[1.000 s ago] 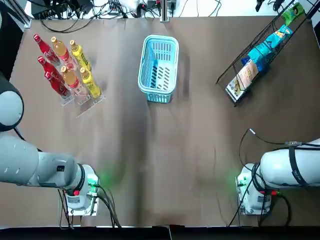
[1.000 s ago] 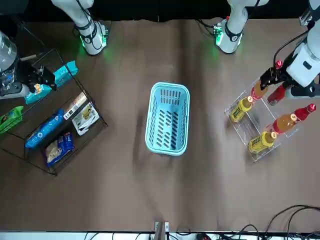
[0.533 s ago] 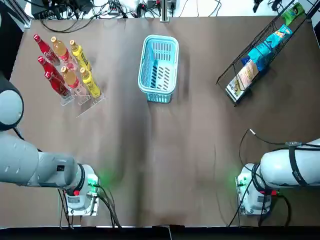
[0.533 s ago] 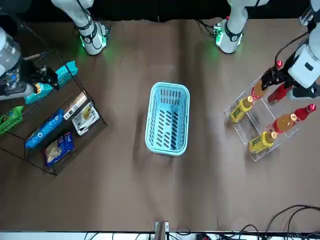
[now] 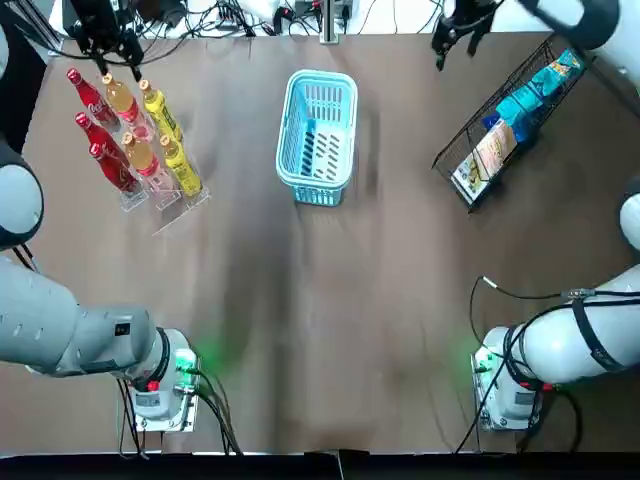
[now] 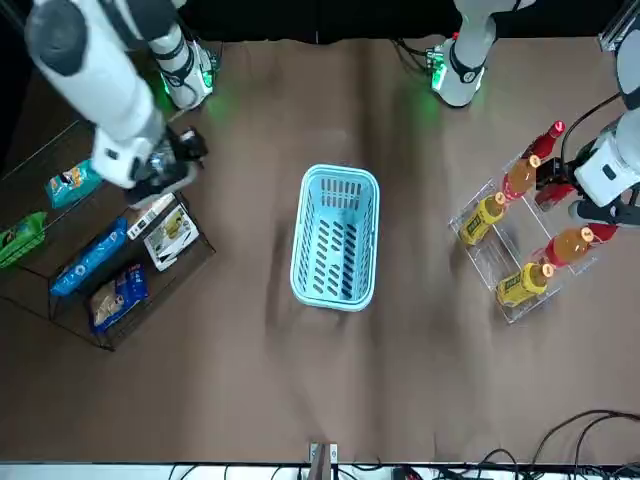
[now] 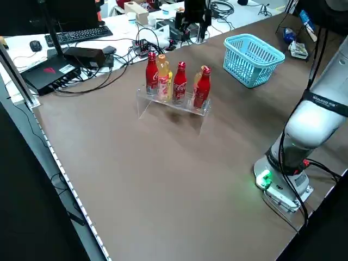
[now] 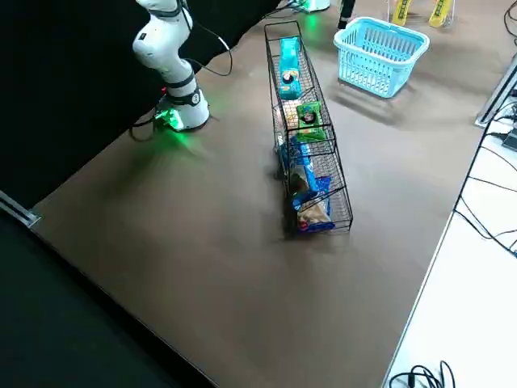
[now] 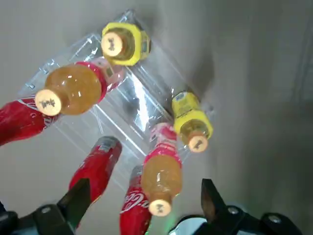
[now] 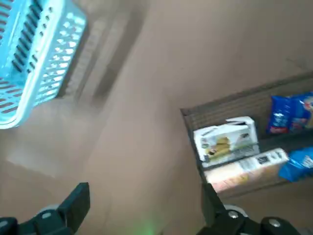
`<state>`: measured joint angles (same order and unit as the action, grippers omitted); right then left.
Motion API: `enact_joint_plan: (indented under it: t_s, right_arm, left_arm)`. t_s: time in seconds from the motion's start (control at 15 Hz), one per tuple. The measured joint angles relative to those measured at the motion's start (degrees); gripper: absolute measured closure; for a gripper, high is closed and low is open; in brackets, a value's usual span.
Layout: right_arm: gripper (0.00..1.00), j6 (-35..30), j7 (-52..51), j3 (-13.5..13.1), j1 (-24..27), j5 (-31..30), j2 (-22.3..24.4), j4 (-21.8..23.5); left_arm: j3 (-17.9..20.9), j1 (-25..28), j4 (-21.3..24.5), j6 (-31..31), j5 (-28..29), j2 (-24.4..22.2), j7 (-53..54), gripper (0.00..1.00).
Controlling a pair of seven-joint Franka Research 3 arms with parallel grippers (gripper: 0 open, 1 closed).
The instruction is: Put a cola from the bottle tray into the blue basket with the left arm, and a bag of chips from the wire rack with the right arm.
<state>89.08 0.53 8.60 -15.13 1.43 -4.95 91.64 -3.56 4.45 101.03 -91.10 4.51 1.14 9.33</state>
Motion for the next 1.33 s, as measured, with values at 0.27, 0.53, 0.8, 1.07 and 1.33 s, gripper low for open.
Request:
enact_joint_plan:
  t_s: [0.27, 0.53, 0.8, 1.07, 1.33]
  right_arm:
    - [0.00, 2.8, 0.3, 0.0, -5.8, 7.3, -3.7, -0.9]
    - [0.00, 4.1, 0.2, -0.4, -5.9, 9.5, -4.3, -1.8]
    - [0.00, 2.2, -3.4, -1.4, 0.2, 9.5, -3.4, -3.4]
    - [0.00, -5.2, -4.5, -1.9, 9.5, 6.1, -0.6, -6.8]
    - [0.00, -11.8, -7.5, -1.9, 15.1, -0.3, 0.4, -7.4]
  left_arm:
    - [-0.1, 6.0, 6.1, -4.0, 0.1, -3.4, 11.1, 0.00]
    - [-0.1, 9.1, 14.7, -9.7, 0.1, -8.3, 17.1, 0.00]
    - [-0.1, 10.4, 19.5, -11.8, 0.1, -11.4, 21.4, 0.01]
    - [-0.1, 11.4, 20.7, -12.1, 0.1, -12.3, 24.5, 0.10]
    - [-0.1, 12.1, 20.9, -12.2, 0.1, -12.4, 25.2, 0.18]
